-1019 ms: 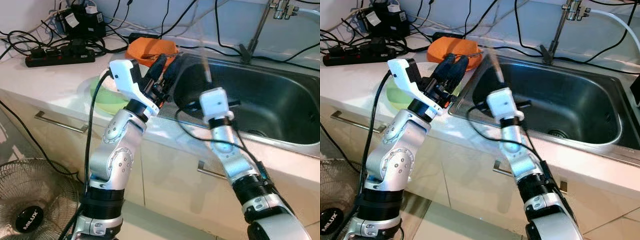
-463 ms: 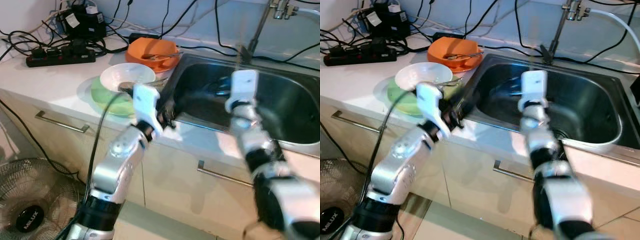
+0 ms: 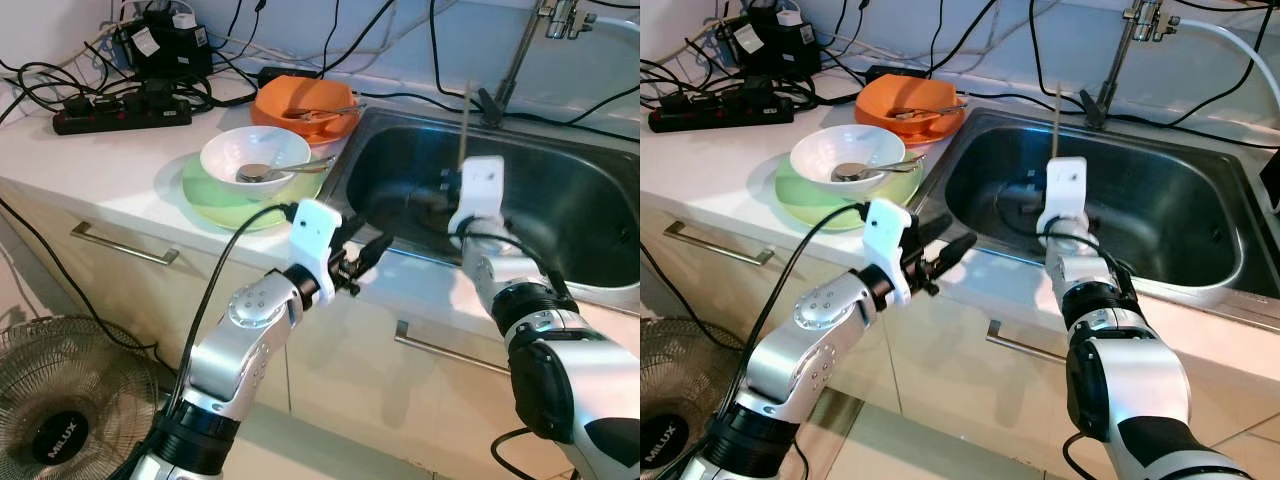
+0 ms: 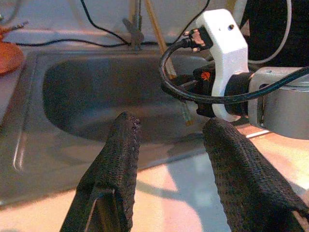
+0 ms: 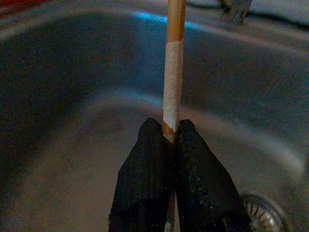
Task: Kitchen organization
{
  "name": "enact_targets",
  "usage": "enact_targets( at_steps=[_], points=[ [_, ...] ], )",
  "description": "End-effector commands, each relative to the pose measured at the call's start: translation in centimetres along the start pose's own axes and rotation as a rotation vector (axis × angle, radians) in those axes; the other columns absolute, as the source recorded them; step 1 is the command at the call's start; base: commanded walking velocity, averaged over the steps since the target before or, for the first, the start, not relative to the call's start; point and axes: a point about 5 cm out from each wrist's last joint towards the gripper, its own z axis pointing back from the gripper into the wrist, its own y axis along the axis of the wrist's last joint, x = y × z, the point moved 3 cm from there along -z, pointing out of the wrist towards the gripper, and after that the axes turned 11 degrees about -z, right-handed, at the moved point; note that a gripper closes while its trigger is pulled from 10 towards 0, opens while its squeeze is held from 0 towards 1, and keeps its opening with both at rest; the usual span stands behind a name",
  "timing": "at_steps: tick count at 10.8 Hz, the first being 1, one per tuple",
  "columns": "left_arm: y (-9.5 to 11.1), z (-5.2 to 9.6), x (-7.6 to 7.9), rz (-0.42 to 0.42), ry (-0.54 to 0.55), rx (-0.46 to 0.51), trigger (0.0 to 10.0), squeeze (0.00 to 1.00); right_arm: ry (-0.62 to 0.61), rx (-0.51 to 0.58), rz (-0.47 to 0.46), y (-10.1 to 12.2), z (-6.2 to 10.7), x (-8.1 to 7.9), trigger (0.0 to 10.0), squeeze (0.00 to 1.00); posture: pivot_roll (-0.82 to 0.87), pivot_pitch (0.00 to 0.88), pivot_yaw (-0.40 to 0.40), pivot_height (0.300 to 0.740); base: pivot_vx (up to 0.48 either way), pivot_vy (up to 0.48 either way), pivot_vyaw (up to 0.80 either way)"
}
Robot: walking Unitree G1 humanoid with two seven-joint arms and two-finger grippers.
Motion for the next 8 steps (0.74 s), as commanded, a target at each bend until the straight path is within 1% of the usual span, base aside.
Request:
enact_targets(
  at_steps=[1,3,4,7,8],
  points=[
    [0.0,0.1,0.4,-0.016,-0.022,-0.012,10.0,0.00,0.009,-0.034,-0.023,-0.1,-0.1,-0.4,10.0,0.00,0.24,0.039,-0.020,0.740,0.000,0.000,0.00],
    [-0.1,0.3,0.6,-0.017,-0.034,-0.028,10.0,0.00,0.021,-0.082,-0.031,-1.3,0.0,-0.6,10.0,0.00,0.25,0.040,-0.025,0.740,0.000,0.000,0.00],
    [-0.5,0.6,0.8,-0.011,-0.044,-0.054,10.0,0.00,0.022,-0.130,-0.052,-2.6,0.2,-0.7,10.0,0.00,0.26,0.038,-0.029,0.740,0.000,0.000,0.00],
    [-1.4,1.1,0.9,-0.008,-0.041,-0.101,10.0,0.00,0.026,-0.167,-0.064,-3.7,0.4,-0.9,10.0,0.00,0.27,0.030,-0.028,0.740,0.000,0.000,0.00],
    [-1.5,1.1,0.9,-0.008,-0.039,-0.107,10.0,0.00,0.031,-0.168,-0.063,-3.8,0.5,-1.0,10.0,0.00,0.26,0.027,-0.027,0.740,0.000,0.000,0.00]
  ],
)
